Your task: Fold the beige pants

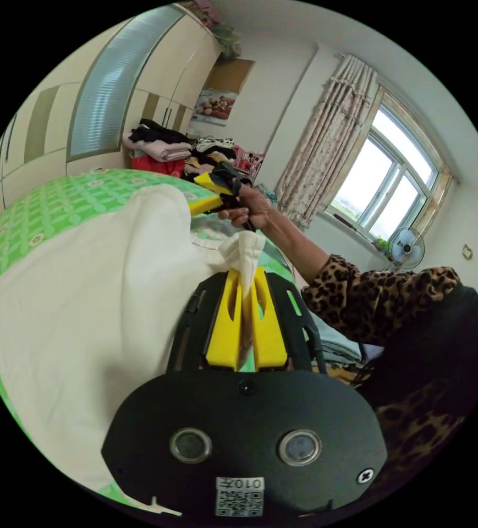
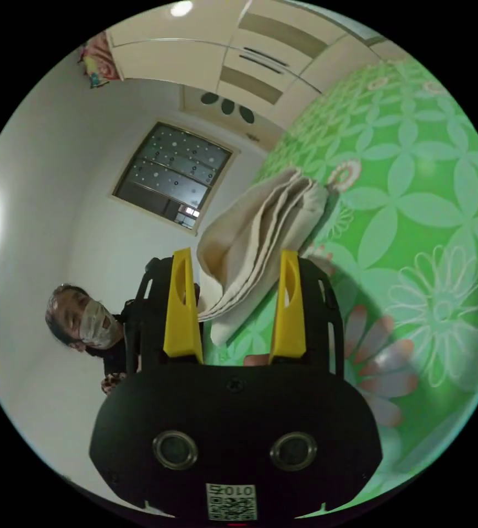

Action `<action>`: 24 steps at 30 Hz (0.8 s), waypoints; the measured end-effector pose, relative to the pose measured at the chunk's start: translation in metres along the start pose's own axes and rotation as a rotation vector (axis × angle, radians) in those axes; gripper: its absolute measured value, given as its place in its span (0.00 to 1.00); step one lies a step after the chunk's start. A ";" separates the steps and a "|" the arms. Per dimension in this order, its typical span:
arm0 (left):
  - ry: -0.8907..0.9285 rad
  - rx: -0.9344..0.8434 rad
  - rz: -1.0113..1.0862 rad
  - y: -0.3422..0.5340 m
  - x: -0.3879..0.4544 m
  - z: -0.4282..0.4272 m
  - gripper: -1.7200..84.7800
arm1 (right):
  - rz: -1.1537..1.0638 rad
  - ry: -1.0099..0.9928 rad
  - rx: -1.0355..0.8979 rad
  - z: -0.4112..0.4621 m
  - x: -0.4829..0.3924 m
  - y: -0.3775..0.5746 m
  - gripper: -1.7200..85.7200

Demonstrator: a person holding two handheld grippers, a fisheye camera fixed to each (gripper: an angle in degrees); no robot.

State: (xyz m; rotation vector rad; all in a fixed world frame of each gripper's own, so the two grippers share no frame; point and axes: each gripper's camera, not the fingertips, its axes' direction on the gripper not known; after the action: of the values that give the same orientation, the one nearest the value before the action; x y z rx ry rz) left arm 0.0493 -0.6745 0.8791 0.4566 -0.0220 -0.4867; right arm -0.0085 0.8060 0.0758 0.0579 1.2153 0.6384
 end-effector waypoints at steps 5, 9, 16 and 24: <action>0.007 0.121 -0.025 0.003 -0.003 -0.034 0.04 | 0.053 -0.024 0.066 -0.003 -0.008 0.004 0.25; 0.173 0.129 -0.090 0.009 -0.038 -0.030 0.04 | 0.074 -0.005 0.064 0.001 -0.022 0.004 0.25; 0.174 0.128 -0.113 0.018 -0.053 -0.029 0.04 | 0.095 0.050 0.079 -0.002 -0.068 0.016 0.22; 0.011 0.151 -0.008 0.019 -0.031 -0.089 0.04 | 0.165 0.260 -0.075 0.041 -0.097 0.013 0.10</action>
State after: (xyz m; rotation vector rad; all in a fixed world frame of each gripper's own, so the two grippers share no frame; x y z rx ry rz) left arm 0.0416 -0.6080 0.8096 0.6074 -0.0467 -0.4925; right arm 0.0034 0.7813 0.1781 0.0119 1.4456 0.8548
